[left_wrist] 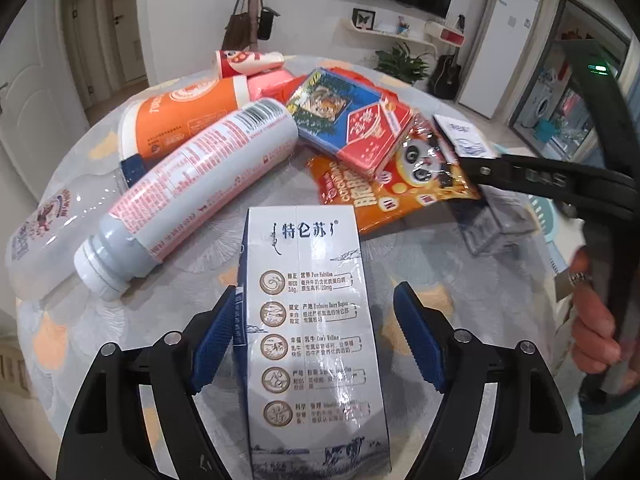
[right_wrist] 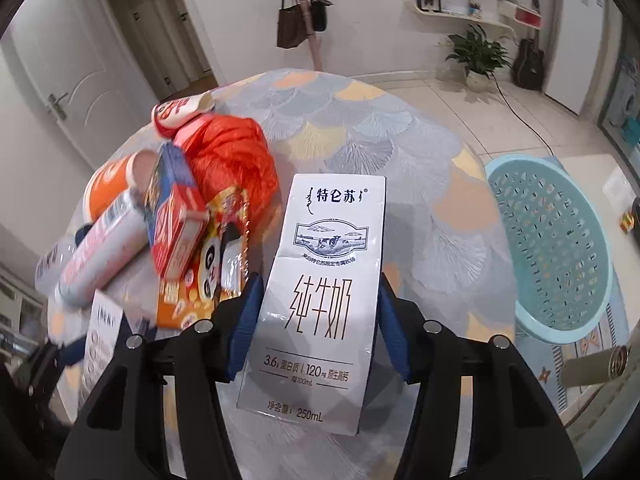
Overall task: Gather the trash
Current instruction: 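Carry both milk cartons over the basket and release them inside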
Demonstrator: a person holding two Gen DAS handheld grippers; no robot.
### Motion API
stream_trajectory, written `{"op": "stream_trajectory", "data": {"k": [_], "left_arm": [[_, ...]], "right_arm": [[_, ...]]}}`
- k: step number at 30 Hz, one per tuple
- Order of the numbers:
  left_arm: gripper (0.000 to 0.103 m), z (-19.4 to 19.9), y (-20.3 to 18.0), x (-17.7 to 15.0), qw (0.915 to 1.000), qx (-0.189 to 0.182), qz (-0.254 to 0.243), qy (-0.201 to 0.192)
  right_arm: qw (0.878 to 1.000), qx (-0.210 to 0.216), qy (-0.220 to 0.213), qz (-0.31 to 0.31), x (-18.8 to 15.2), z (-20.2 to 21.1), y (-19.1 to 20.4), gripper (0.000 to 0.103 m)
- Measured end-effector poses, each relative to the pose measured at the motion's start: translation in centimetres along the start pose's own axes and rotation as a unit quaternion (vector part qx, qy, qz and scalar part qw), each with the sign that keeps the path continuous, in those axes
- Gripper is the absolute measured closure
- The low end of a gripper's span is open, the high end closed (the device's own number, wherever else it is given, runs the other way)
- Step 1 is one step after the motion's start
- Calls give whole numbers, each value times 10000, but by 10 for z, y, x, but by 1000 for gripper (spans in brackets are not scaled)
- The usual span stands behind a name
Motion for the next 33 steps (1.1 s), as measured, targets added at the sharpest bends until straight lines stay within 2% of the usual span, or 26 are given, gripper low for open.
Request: {"op": "stream_trajectory", "data": {"k": [6,8,15,18,19,23,26,33], "left_arm": [[43,-6,-3,-7,10000,92,-13,25],[45,-5,1,-9,10000,60,45,8],[46,-5,3,-10,9997,-11,258,-27],[46,-2,2,-7,9995,-73,305,-87],[46,0,1,-7,9994,-84,301,-126],[46,13,-8,6,9988,-213,288,-348],[46,28,-20,21,9976,-304,220,-578],[46,53,-73,65,9931,-647,-103,-978]], "right_arm": [[9998,219,-17,43,-9,14,-12,50],[9995,305,-28,-18,-10,19,-17,46],[9994,-227,228,142,-20,13,-26,46],[9988,-372,163,278,-22,13,-23,46],[9985,-413,140,324,-23,15,-23,52],[9973,-522,-180,486,-19,30,-20,52],[9970,-448,-459,431,-14,47,-23,52],[9923,-489,-1100,279,6,95,-47,52]]}}
Point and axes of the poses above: each gripper's, at about its wrist camera, not at the fingertips, and z roughly against the way its jaws point, y to its left, x to its top, the point moved 6 cm from there along -z, roughly the way its jaws point, and after that the axes turned 13 degrees about x, right-handed, at the moved point
